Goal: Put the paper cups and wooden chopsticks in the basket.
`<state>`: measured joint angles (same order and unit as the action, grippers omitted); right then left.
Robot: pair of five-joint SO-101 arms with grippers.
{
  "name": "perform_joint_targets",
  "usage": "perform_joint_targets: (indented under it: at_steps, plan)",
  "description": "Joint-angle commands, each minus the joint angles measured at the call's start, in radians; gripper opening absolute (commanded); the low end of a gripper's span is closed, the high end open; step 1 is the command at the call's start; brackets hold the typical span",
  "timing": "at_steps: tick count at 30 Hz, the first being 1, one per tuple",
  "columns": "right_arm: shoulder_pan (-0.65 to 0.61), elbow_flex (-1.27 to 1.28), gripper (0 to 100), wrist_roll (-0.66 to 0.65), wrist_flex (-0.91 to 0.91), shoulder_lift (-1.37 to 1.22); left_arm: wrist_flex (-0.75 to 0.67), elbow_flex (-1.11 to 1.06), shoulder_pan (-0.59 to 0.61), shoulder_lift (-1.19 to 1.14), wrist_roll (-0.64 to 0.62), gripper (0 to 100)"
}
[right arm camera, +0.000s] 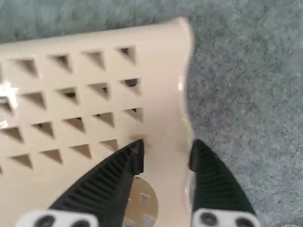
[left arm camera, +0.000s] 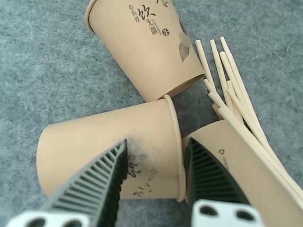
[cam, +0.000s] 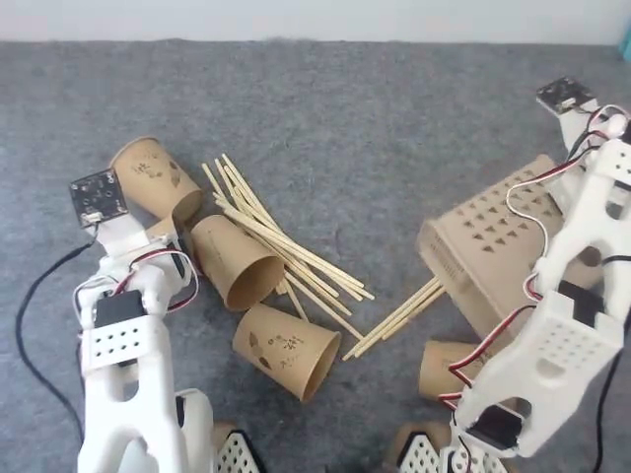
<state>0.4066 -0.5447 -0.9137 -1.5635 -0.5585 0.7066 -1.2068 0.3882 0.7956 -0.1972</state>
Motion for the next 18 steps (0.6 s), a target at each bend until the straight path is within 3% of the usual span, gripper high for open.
perform_joint_targets:
  at_steps: [1, 5, 18]
  plan:
    - [-0.025, 0.028, 8.8, -0.014, -0.067, -0.079, -0.017, -0.002, 0.011, -0.003, 0.005, 19]
    - [-0.024, -0.026, 0.7, -0.008, -0.07, -0.077, -0.017, -0.002, 0.011, -0.003, 0.005, 19]
    - [0.062, -0.367, 0.9, 0.078, -0.111, -0.079, -0.017, -0.001, 0.011, -0.003, 0.005, 19]
